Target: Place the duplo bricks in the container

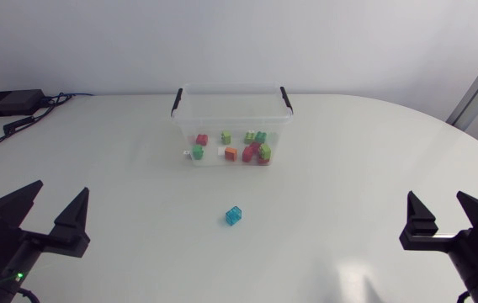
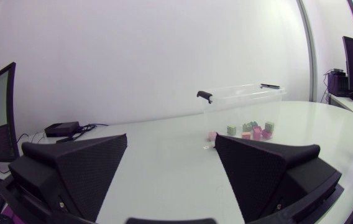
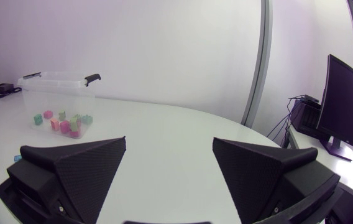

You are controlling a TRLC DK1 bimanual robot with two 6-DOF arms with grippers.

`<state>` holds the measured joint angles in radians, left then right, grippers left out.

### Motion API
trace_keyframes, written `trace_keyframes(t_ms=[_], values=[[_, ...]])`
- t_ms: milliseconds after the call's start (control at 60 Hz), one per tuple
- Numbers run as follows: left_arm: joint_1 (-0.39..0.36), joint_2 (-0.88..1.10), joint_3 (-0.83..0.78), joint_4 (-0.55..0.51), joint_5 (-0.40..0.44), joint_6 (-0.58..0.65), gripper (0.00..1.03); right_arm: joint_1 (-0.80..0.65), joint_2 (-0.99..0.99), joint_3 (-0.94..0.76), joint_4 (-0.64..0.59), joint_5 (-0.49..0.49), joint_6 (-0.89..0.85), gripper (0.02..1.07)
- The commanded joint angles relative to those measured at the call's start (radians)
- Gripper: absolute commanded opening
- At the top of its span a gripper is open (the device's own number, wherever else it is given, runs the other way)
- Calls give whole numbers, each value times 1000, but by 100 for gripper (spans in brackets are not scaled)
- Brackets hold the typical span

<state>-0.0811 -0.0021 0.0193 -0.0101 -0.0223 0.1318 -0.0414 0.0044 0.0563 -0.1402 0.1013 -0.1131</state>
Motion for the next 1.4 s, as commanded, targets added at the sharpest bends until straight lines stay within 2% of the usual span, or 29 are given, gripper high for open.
trace_keyframes(t_ms=[0,200,367,683,767,850,933,1083,1150,1200,1283,1383], values=[[-8,-12,-15,-8,10,-8,99,-6,-9,-6,-29,5,-14,103],[-39,-12,-2,-14,9,2,99,-6,-9,-6,-29,5,-14,103],[-82,22,114,-162,19,-1,99,-6,-9,-6,-29,5,-14,103],[-114,487,547,-358,44,17,99,-6,-9,-6,-29,5,-14,103],[-167,668,728,-499,50,28,99,-6,-9,-6,-29,5,-14,103],[-189,817,886,-656,48,91,99,-6,-9,-6,-29,5,-14,103],[-240,890,970,-748,48,91,99,-6,-9,-6,-29,5,-14,103],[-316,938,989,-774,67,94,99,-6,-9,-6,-29,5,-14,103],[-384,978,1005,-801,70,86,99,-6,-9,-6,-29,5,-14,103],[-428,1019,1025,-827,94,80,99,-6,-9,-6,-29,5,-14,103],[-456,1100,1059,-850,145,72,99,-6,-9,-6,-29,5,-14,103],[-523,1185,1087,-858,147,71,99,-6,-9,-6,-29,5,-14,103]])
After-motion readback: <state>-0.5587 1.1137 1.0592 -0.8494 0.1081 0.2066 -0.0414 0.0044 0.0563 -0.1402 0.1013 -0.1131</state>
